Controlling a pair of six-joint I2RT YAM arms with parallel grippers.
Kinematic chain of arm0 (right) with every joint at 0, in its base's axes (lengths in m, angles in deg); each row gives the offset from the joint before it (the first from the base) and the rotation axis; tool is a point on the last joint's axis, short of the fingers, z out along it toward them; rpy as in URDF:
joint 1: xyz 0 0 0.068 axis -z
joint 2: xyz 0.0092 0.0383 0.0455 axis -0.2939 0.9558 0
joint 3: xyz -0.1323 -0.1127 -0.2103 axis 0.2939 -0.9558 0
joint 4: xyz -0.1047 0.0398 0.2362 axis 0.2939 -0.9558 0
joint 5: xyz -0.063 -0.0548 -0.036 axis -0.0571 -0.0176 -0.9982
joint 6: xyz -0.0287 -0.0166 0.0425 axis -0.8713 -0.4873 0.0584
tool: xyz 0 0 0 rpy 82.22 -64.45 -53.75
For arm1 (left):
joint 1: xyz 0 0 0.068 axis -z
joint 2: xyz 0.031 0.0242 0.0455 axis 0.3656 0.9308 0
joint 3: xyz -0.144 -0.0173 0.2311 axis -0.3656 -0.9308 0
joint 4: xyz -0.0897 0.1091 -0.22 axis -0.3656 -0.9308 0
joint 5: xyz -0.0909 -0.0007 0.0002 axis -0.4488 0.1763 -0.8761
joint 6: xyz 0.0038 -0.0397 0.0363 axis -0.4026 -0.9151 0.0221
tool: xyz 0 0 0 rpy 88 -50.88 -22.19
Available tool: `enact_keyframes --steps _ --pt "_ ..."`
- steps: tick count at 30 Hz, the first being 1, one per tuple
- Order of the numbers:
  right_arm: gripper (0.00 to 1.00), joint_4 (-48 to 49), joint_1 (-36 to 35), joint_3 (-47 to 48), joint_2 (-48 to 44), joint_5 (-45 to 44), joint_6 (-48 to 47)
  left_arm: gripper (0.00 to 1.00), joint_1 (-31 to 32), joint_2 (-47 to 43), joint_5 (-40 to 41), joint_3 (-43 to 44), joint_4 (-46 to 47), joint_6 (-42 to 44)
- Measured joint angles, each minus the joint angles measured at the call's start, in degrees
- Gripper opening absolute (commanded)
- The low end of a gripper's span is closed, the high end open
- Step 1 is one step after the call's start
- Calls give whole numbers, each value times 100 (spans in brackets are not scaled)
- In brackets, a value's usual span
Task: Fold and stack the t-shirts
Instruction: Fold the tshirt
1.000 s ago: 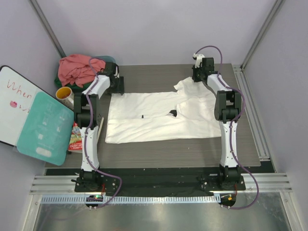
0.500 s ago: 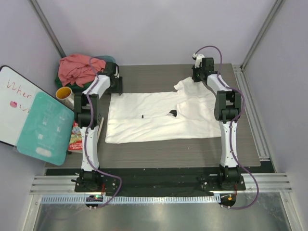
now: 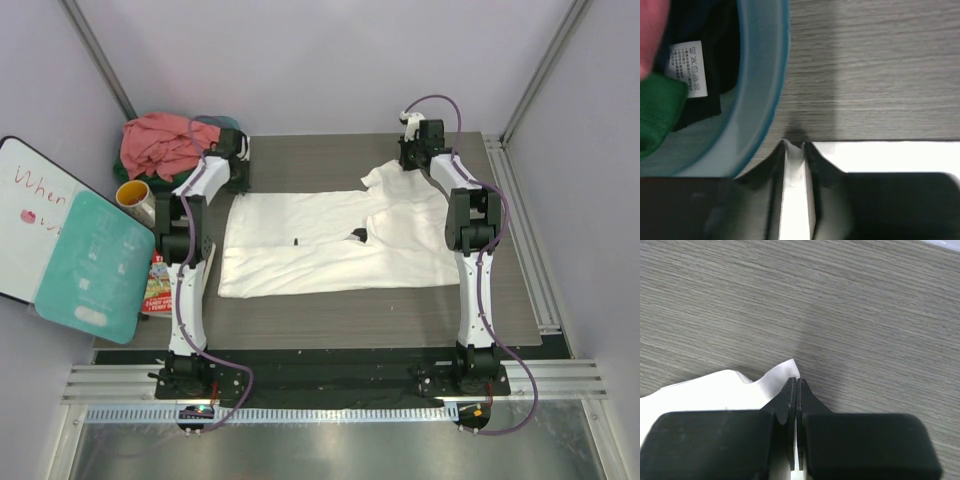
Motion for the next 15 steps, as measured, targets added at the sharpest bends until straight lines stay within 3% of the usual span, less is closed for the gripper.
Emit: enact_keyframes --steps 1,15 --pt "1 -2 0 0 0 0 -2 0 -2 11 -2 0 55 44" --pt "1 -170 -13 -221 -201 -2 -149 0 4 -72 31 -243 516 289"
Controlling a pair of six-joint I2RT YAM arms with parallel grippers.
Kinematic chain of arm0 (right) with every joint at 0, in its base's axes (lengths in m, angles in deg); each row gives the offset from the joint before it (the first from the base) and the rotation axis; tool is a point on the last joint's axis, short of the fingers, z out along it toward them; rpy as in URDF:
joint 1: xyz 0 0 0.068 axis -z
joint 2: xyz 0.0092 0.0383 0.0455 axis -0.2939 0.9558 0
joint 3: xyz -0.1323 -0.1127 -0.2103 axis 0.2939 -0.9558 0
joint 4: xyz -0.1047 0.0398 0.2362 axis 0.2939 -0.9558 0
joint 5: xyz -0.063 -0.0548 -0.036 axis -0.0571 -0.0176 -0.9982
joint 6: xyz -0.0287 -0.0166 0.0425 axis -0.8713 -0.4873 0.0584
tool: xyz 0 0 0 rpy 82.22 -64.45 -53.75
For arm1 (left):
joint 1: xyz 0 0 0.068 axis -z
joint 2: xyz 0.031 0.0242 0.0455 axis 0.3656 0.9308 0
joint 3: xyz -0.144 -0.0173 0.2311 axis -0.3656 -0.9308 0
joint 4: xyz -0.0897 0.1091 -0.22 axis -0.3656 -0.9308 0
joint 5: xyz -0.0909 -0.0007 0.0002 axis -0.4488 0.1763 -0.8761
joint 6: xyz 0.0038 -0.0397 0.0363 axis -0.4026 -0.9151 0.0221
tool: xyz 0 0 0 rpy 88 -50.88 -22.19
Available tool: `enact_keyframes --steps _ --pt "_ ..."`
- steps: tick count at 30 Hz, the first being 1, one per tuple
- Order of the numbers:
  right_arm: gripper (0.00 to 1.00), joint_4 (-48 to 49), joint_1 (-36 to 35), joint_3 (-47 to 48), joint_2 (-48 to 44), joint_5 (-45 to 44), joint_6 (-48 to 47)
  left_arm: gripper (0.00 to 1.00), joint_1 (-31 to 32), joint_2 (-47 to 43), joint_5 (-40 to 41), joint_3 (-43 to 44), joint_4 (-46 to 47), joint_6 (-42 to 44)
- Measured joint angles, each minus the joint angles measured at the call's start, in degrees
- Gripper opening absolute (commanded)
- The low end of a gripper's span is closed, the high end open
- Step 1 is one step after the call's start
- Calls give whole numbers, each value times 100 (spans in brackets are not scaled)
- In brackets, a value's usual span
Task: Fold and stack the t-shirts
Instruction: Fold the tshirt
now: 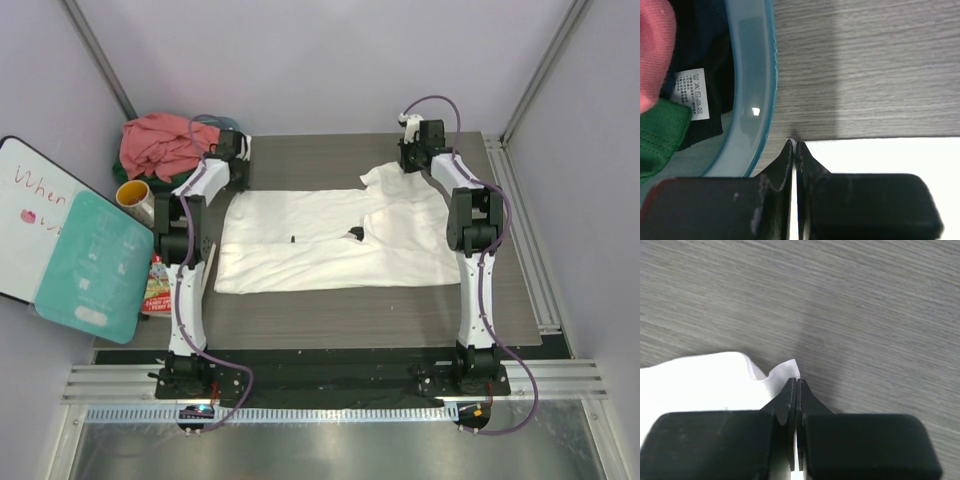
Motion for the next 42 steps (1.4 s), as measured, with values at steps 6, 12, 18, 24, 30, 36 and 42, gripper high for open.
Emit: enact_keyframes --steps 6,12,18,24,30,36,42 --pt "1 -195 -11 -236 -326 2 -291 0 -57 -448 -59 -455 63 238" --pt "1 -286 -9 -595 -999 9 -656 0 -101 -1314 -162 -1021 164 474" --pt "1 -304 -9 -938 -1720 129 -839 0 -101 -1869 -411 -1335 264 715" --pt "1 -682 -9 -1241 -2304 476 -1178 0 -101 -2083 -874 -1593 214 1200" --pt "1 -1539 -9 -1821 -3101 911 -1843 0 -101 -2540 -1130 -2205 46 1801" --pt "1 -2214 31 -2634 -4068 981 -2634 0 -101 -3165 -1196 -2802 -26 2291" --pt "1 -2763 96 -3226 -4664 988 -3427 0 -101 -3451 -1241 -3093 -107 2693"
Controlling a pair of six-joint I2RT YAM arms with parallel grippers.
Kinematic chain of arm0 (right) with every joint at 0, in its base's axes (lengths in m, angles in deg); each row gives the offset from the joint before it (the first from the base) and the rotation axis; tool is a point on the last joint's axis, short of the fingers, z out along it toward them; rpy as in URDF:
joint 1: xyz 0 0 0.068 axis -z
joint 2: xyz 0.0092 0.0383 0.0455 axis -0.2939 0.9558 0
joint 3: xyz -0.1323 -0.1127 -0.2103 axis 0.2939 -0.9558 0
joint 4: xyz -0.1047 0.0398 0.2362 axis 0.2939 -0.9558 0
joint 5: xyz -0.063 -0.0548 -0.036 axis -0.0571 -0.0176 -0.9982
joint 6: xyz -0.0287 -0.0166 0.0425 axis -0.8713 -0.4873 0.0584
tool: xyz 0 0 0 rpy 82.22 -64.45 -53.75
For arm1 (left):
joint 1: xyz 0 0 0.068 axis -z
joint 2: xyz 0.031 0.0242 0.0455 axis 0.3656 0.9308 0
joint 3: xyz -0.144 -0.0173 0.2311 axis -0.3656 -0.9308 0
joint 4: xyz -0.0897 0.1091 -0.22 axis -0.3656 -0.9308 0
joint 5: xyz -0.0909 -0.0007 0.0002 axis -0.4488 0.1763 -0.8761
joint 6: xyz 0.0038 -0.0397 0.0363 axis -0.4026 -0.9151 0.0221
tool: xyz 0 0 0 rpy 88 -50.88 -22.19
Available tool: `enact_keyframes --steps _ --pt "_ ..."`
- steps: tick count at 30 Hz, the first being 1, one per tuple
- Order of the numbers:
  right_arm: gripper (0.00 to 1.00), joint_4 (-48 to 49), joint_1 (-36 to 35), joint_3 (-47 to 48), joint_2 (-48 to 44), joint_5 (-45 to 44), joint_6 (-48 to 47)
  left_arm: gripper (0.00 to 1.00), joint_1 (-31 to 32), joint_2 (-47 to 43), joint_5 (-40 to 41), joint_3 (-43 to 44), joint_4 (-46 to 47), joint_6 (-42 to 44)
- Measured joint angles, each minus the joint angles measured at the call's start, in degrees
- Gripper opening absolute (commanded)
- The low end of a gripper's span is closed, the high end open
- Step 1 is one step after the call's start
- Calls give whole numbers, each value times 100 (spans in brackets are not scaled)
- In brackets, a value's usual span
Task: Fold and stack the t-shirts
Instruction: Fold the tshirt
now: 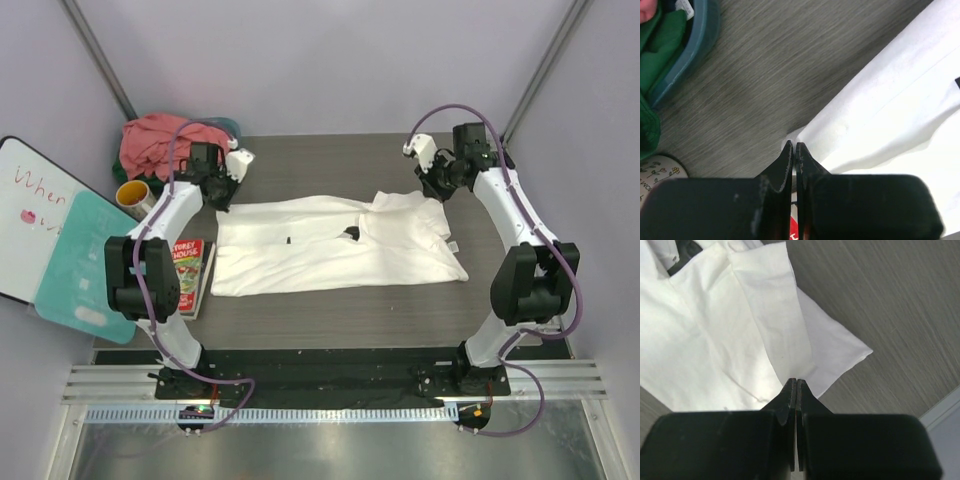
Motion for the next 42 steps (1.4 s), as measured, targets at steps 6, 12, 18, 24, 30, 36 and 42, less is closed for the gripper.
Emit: enact_keyframes --steps 6,12,18,24,30,36,42 --pt "1 -758 15 -166 -149 33 -739 0 0 -4 -70 -81 -221 437" --pt "1 -1379 35 -243 -337 22 -1434 0 0 -70 -129 -264 -413 874" --pt "1 -1764 37 -431 -614 -46 -1993 0 0 -81 -153 -387 -586 1296" --pt "1 -2048 37 -658 -732 -131 -2468 0 0 -81 -149 -522 -669 1609" --pt "1 -2122 39 -715 -732 -144 -2586 0 2 -81 -155 -592 -684 1751" --pt "1 -2124 42 -820 -730 -160 -2586 0 0 -79 -199 -603 -756 1808" --pt "1 -2124 46 -892 -732 -195 -2588 0 0 -79 -247 -568 -914 1923"
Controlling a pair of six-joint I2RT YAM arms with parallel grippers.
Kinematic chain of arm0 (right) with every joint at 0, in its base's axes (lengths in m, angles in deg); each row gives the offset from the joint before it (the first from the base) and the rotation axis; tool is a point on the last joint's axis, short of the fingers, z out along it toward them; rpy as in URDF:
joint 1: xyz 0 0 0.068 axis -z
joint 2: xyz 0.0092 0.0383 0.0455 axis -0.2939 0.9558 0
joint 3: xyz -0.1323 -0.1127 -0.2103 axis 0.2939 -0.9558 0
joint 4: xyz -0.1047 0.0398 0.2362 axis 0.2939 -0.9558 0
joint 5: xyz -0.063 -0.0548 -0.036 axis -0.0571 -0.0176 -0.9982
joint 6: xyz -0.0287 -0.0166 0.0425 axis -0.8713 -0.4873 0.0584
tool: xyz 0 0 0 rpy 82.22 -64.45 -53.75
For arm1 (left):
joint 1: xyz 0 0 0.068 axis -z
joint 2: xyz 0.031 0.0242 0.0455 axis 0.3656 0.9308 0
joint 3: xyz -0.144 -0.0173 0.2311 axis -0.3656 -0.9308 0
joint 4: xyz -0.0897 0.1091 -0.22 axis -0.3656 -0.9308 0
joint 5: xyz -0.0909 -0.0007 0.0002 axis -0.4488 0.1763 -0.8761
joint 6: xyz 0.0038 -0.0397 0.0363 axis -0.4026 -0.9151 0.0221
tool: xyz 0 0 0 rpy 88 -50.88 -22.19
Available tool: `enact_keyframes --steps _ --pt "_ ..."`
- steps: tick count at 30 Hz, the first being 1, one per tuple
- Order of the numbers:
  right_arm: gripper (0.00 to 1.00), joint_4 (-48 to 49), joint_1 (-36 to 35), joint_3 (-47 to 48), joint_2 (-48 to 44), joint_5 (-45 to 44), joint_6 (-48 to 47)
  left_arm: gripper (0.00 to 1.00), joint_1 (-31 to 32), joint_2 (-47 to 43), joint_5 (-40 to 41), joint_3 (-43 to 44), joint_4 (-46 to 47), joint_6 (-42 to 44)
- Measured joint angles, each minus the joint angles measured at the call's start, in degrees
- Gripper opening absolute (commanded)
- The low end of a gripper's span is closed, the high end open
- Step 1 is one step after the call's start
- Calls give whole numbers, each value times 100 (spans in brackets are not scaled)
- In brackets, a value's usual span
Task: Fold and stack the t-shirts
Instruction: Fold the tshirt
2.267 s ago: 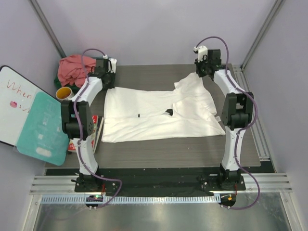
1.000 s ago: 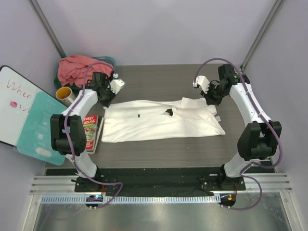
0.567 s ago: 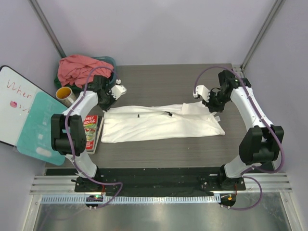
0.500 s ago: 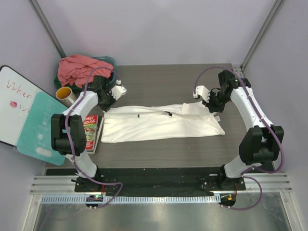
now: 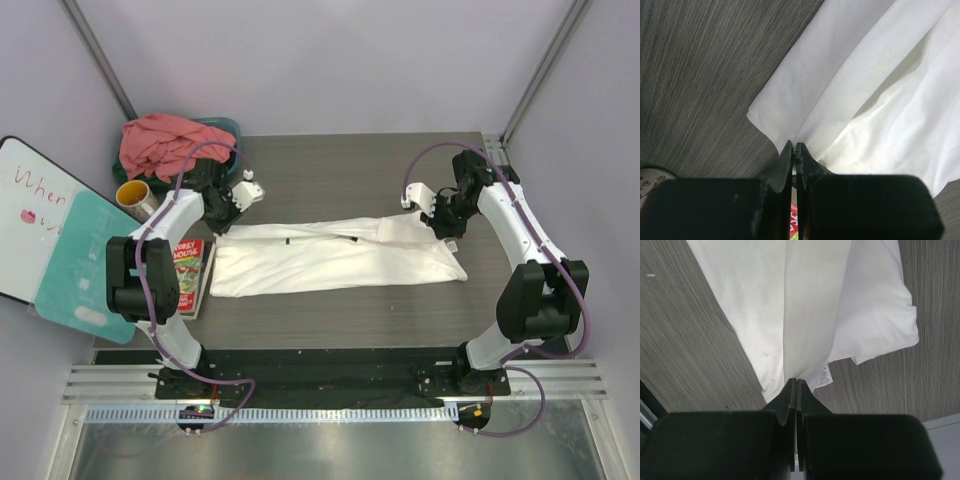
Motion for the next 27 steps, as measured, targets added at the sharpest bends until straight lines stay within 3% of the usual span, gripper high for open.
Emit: enact_keyframes --steps 27 --pt "1 2 0 -46 0 7 4 0 2 0 -72 4 -164 79"
